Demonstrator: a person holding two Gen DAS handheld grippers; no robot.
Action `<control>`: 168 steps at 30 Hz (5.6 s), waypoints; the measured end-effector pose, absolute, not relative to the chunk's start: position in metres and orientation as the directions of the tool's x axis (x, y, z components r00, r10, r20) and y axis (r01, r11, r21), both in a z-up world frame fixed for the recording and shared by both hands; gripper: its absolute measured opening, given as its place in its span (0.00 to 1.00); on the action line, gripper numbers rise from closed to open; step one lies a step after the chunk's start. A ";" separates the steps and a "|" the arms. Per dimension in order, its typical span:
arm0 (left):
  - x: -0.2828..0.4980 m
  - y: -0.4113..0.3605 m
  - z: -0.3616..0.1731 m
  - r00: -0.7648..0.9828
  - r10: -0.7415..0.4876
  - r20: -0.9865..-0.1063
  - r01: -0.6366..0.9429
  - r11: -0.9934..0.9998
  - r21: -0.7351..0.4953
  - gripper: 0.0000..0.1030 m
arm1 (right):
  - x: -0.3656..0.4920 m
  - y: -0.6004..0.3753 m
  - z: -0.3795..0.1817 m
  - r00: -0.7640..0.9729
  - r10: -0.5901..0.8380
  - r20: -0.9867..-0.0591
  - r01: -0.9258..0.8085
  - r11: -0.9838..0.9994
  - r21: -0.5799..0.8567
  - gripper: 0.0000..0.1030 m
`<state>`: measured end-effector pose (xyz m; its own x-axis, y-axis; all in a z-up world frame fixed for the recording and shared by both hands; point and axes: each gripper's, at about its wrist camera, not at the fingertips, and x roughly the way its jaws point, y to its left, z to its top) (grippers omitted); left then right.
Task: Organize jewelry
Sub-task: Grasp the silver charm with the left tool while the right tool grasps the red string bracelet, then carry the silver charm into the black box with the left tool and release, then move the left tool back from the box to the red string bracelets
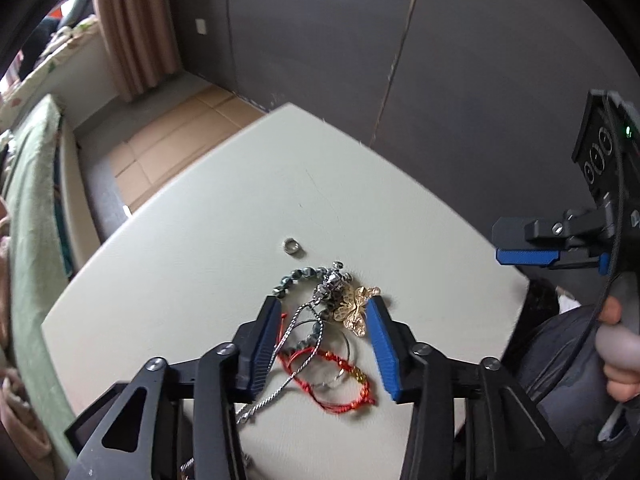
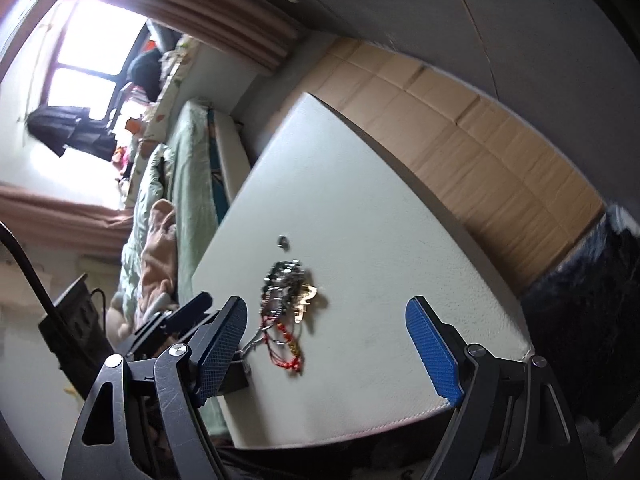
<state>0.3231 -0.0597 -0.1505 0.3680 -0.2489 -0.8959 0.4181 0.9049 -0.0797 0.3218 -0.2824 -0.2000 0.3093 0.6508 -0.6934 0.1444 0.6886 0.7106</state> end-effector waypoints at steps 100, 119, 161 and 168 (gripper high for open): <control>0.203 0.125 0.061 0.828 -0.211 -0.520 0.097 0.967 -0.238 0.13 | 0.278 -0.081 -0.102 0.384 0.744 -0.547 -0.415 0.668 0.617 0.03; 0.230 0.144 -0.087 0.663 -0.295 -0.689 -0.048 0.901 -0.431 0.76 | 0.281 -0.073 -0.113 0.331 0.769 -0.546 -0.426 0.639 0.641 0.03; 0.211 0.099 -0.065 0.708 -0.245 -0.662 -0.030 0.927 -0.375 0.95 | 0.275 -0.162 -0.097 0.424 0.636 -0.645 -0.312 0.771 0.555 0.80; 0.220 0.059 -0.070 0.663 -0.261 -0.702 0.044 0.949 -0.312 0.95 | 0.270 -0.191 -0.098 0.427 0.626 -0.652 -0.280 0.777 0.563 1.00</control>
<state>0.2196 0.0593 -0.0699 0.6628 -0.2609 -0.7019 0.0436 0.9492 -0.3116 0.2704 -0.1909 -0.0980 0.4271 0.6265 -0.6520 -0.2801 0.7773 0.5634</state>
